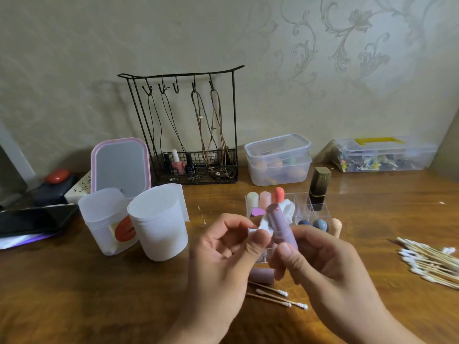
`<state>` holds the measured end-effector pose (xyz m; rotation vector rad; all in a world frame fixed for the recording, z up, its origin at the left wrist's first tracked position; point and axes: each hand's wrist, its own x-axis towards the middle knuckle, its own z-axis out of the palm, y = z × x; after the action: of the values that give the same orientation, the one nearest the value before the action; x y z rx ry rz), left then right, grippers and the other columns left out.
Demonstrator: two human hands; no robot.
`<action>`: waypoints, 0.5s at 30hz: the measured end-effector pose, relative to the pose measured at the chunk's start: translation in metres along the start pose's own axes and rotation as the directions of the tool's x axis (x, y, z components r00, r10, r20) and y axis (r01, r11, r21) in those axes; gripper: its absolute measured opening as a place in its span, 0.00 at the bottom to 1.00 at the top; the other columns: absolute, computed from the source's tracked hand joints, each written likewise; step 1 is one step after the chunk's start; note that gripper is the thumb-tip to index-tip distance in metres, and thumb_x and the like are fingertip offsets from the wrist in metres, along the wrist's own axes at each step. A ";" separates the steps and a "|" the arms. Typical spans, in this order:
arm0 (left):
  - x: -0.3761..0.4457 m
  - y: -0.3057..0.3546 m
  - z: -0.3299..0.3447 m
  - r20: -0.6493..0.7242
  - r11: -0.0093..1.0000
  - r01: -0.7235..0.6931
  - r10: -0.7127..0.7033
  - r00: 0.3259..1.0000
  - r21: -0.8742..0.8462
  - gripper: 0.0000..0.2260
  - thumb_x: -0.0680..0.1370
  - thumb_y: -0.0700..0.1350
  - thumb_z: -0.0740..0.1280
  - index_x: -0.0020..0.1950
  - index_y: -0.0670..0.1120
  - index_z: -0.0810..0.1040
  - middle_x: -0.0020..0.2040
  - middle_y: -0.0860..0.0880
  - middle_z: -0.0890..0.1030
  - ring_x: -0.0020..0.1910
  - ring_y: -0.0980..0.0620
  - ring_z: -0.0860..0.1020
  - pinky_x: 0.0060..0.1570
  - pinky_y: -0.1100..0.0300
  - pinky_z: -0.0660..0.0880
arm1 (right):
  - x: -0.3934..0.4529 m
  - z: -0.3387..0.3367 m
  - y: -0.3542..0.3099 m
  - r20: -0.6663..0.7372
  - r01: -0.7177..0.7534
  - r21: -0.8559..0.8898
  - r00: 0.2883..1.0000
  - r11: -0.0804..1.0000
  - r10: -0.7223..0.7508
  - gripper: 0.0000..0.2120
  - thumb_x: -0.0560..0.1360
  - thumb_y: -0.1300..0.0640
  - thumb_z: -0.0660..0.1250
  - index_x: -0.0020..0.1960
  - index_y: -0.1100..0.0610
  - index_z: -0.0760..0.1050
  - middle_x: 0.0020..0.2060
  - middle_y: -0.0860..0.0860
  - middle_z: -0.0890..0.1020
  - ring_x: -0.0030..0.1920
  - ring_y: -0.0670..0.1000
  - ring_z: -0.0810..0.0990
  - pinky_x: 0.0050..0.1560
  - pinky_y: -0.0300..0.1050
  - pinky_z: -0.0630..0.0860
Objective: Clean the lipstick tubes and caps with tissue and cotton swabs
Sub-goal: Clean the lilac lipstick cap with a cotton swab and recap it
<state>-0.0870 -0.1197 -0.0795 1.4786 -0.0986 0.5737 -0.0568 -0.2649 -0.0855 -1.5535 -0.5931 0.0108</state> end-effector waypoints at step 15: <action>0.001 -0.010 0.001 0.293 0.860 0.220 -0.087 0.952 -0.460 0.18 0.69 0.50 0.76 0.54 0.42 0.83 0.52 0.41 0.83 0.55 0.45 0.79 0.54 0.58 0.75 | 0.002 -0.005 -0.012 0.188 -0.079 0.197 0.981 0.977 0.042 0.06 0.68 0.58 0.70 0.40 0.55 0.86 0.27 0.47 0.80 0.29 0.40 0.77 0.32 0.28 0.71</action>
<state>-0.0820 -0.1199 -0.0886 1.0428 -0.3085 0.1915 -0.0576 -0.2692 -0.0730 -1.3782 -0.6675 0.2563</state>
